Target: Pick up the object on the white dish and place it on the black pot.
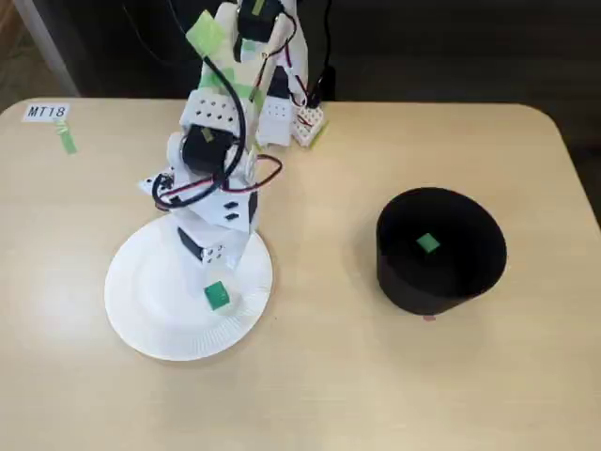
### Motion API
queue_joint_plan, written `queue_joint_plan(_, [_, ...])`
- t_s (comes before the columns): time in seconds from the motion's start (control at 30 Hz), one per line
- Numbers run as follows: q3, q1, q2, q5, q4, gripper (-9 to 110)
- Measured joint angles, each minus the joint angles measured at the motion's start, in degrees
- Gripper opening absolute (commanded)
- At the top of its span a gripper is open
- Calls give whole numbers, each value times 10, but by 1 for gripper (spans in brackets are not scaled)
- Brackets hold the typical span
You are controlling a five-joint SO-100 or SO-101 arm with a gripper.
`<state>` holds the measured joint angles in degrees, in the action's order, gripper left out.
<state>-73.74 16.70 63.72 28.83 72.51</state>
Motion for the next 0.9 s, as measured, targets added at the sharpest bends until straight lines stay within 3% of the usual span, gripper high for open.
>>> queue_joint_plan(0.9, [76, 12, -101, -11, 18, 19])
